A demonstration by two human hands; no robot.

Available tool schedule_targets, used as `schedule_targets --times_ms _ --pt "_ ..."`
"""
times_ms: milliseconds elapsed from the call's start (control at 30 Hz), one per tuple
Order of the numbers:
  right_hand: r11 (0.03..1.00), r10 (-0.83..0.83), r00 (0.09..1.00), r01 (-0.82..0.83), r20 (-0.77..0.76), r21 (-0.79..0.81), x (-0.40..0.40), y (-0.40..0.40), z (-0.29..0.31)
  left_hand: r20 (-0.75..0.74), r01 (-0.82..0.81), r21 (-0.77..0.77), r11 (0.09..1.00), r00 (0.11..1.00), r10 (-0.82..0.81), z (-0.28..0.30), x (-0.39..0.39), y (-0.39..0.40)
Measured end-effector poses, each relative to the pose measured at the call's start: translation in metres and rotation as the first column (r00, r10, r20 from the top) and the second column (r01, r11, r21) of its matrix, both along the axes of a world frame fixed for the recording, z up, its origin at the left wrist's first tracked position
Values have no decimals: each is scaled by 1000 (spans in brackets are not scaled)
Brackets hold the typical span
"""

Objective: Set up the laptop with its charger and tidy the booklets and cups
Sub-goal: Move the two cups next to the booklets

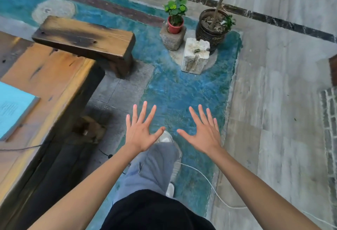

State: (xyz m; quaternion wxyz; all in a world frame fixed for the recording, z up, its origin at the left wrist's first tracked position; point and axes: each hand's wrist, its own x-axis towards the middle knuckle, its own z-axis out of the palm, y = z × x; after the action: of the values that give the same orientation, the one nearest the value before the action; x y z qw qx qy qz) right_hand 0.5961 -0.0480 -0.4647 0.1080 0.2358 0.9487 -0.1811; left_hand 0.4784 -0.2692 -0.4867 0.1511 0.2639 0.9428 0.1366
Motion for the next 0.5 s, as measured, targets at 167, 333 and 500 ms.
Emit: schedule_targets --times_ms 167,333,500 --pt "990 137 991 -137 0 -9 -95 19 -14 34 -110 -19 994 993 111 -16 -65 15" --pt "967 256 966 -256 13 3 -200 40 -8 70 -259 -14 966 963 260 -18 -145 34" --pt "924 382 924 -382 -5 6 -304 41 2 60 -367 12 930 929 366 -4 -217 37"
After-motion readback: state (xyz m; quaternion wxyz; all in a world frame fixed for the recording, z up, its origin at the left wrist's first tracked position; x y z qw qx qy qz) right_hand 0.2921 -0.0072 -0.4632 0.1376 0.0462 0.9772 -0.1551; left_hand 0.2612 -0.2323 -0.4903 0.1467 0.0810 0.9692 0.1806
